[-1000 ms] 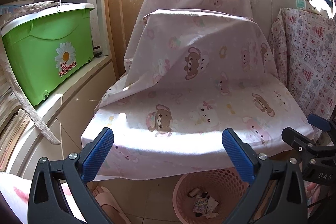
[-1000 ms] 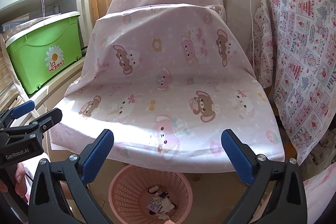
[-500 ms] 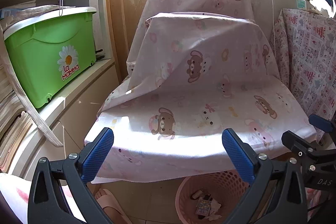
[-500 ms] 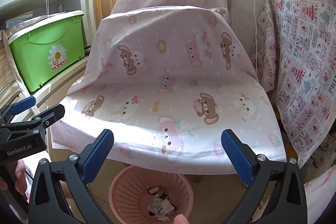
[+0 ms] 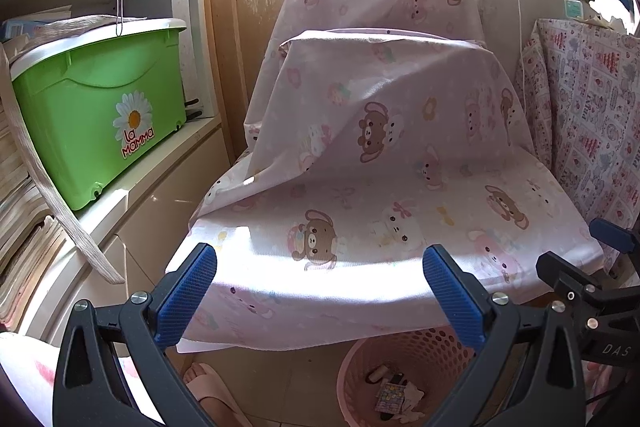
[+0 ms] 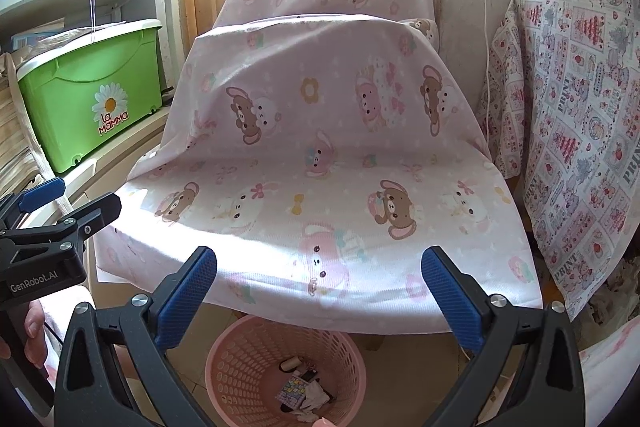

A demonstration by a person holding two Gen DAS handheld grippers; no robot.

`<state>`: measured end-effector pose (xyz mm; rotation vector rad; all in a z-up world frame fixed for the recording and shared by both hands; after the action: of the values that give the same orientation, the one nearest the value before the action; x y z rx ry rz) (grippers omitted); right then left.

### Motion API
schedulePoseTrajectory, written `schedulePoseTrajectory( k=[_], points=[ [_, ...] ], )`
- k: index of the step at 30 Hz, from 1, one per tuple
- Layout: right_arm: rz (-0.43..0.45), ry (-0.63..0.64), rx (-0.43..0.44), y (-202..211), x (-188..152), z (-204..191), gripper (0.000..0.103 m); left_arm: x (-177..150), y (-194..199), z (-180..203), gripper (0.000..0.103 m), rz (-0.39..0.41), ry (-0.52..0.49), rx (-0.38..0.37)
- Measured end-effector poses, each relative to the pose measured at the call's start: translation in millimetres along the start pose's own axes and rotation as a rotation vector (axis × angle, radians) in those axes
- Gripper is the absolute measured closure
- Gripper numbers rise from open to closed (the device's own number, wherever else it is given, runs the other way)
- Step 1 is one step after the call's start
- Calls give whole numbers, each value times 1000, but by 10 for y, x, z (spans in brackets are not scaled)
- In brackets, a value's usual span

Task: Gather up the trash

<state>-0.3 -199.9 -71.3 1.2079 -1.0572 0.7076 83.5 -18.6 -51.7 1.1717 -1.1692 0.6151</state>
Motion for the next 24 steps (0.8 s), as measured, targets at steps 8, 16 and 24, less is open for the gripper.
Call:
schedulePoseTrajectory(
  k=[8, 16, 24],
  points=[
    [-6, -3, 4, -1, -5, -4, 0, 8, 9, 3, 1, 2, -8, 0],
    [-10, -10, 4, -2, -17, -6, 0, 15, 30, 17, 1, 15, -29, 6],
    [-14, 1, 6, -3, -27, -24, 0, 2, 33, 17, 1, 8, -22, 4]
  ],
)
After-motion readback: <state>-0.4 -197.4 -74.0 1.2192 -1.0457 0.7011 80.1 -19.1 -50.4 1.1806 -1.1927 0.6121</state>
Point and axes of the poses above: each gripper's, at about its wrist camera, not at the fingertips, and y roughly against the way its jaws point, z to its right, x to its top, the point moved 9 cm from there along -y, roughly the way its jaws point, and after that the axes turned 11 degrees about z, right-handed, at the moved point
